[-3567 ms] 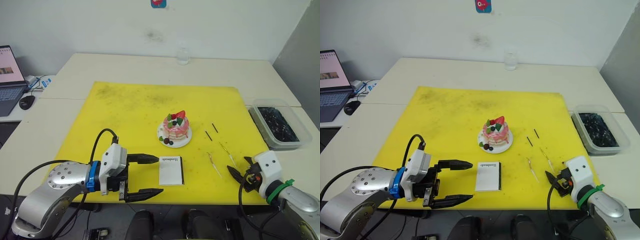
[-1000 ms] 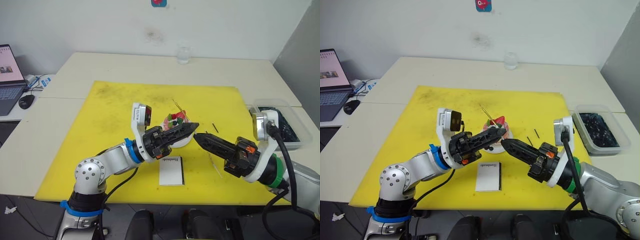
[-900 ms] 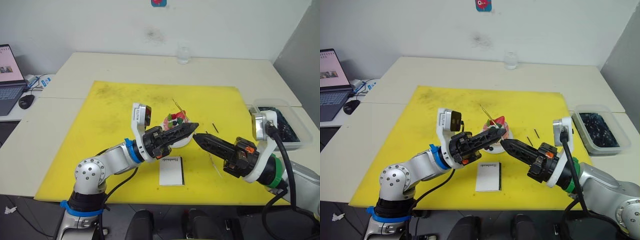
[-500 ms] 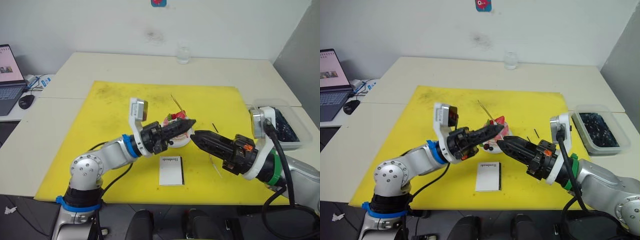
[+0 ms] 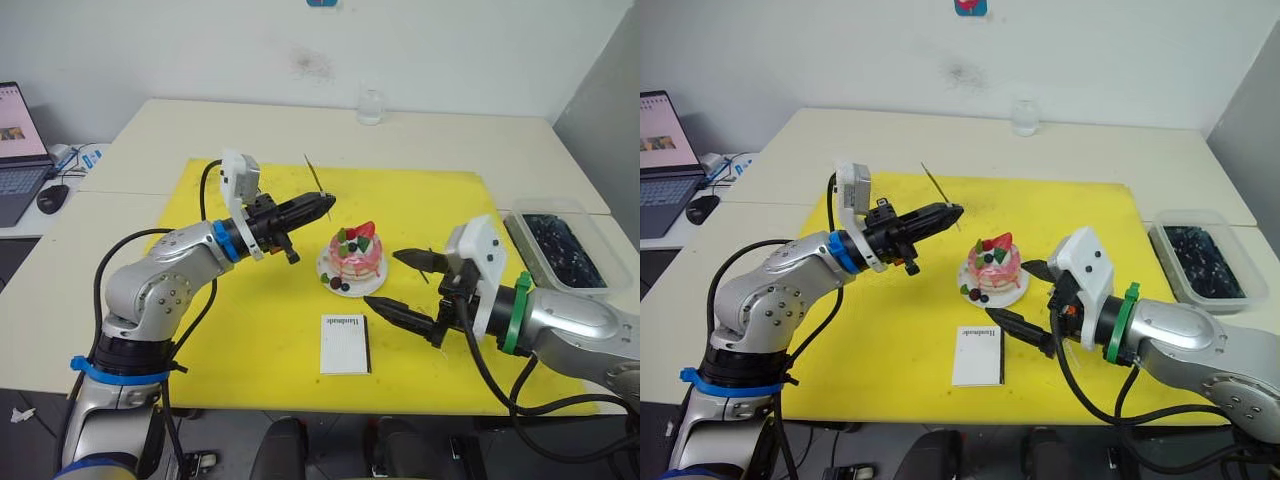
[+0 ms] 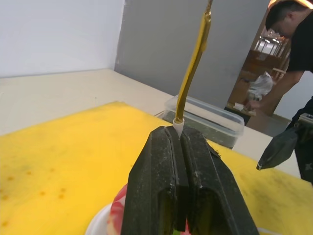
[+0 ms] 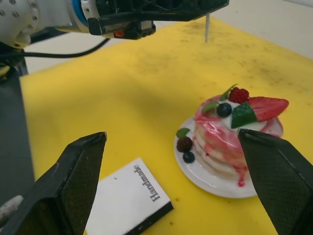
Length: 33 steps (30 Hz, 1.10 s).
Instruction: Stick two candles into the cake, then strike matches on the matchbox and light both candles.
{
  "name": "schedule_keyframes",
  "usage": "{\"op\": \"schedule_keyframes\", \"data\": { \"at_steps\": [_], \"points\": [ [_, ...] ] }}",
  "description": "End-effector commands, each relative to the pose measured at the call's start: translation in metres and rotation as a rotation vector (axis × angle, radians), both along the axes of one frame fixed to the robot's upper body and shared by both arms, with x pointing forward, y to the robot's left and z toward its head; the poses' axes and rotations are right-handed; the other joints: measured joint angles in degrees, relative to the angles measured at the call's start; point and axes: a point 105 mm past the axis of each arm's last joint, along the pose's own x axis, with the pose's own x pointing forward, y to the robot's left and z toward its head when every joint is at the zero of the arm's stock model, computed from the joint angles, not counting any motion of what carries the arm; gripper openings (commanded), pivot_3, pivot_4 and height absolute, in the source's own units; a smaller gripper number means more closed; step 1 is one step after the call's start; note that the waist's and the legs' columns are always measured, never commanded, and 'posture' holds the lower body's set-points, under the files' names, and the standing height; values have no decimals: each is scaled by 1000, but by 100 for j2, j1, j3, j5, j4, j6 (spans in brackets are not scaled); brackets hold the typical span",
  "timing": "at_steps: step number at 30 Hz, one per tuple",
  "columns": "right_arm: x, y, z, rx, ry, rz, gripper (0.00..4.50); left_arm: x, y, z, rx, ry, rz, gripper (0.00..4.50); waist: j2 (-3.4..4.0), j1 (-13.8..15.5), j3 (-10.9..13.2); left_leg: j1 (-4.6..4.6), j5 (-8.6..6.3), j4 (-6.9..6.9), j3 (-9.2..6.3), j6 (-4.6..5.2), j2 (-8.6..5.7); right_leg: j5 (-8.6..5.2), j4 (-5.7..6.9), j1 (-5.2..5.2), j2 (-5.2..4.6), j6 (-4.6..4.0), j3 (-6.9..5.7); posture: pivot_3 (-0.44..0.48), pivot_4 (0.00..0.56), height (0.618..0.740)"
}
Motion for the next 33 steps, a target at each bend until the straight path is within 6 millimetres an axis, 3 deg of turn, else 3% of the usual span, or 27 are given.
{"op": "schedule_keyframes", "data": {
  "at_steps": [1,7,23,33],
  "points": [
    [-1,3,3,-7,-51,2,4463,-1,-6,-6,43,-57,-33,0,-1,0,0,0,0,0,0,0,0,0,1,0,0,0,-1,0,150,740],
    [0,3,-1,-10,-61,-18,4463,4,-5,-23,92,-83,-19,0,0,-2,0,0,0,2,0,0,2,1,8,-1,0,2,-5,0,150,740],
    [-4,6,-5,-7,-75,-36,4463,7,-5,-45,108,-73,15,0,0,-7,0,2,0,5,-4,0,1,2,16,0,1,4,-4,0,150,740],
    [-6,7,-7,-4,-67,-39,4463,14,-6,-41,53,-53,36,0,-1,-7,0,3,1,10,-4,1,0,3,23,1,1,6,-6,0,150,740]
  ]
}}
